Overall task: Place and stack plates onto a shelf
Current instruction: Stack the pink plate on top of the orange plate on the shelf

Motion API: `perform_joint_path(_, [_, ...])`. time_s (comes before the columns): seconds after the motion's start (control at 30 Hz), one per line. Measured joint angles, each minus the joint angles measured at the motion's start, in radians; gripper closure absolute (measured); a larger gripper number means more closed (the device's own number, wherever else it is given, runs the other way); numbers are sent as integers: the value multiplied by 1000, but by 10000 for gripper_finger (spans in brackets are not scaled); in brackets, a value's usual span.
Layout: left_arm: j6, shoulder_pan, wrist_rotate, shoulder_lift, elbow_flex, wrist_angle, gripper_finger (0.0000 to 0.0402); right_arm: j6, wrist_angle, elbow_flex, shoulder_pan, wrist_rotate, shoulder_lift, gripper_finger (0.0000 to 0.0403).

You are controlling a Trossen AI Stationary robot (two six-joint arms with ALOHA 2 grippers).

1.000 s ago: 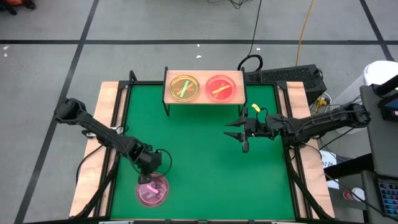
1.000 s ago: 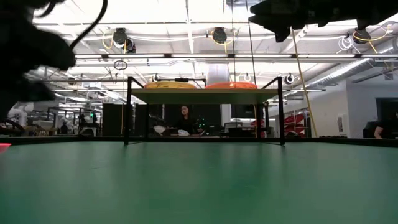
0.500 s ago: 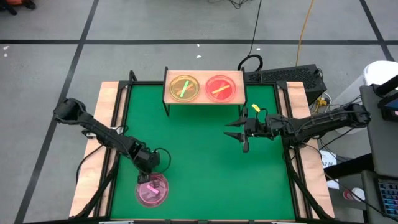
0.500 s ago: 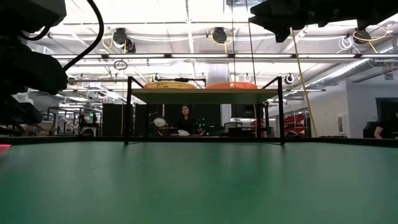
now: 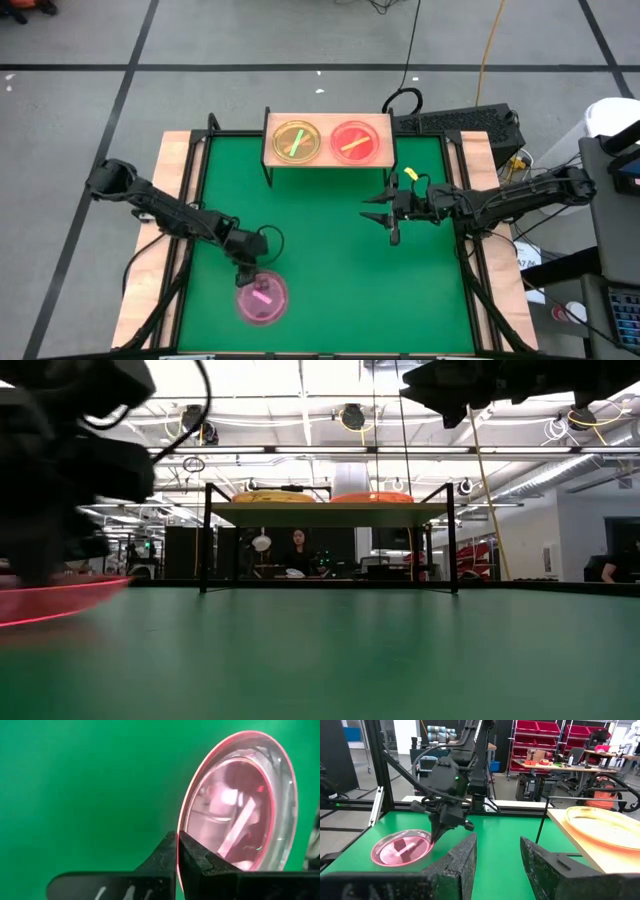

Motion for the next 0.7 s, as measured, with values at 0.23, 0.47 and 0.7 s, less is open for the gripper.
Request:
perform_joint_path(0.23, [111, 157, 12, 0, 71, 77, 397, -11, -4, 0, 0, 0, -6, 271])
perform_joint_path(0.47, [360, 350, 4, 0, 288, 84, 398, -31, -9, 0, 23, 0, -94, 271])
perform_joint_path(0.7, [555, 576, -103, 2, 531, 100, 398, -57, -34, 0, 73, 0, -181, 271])
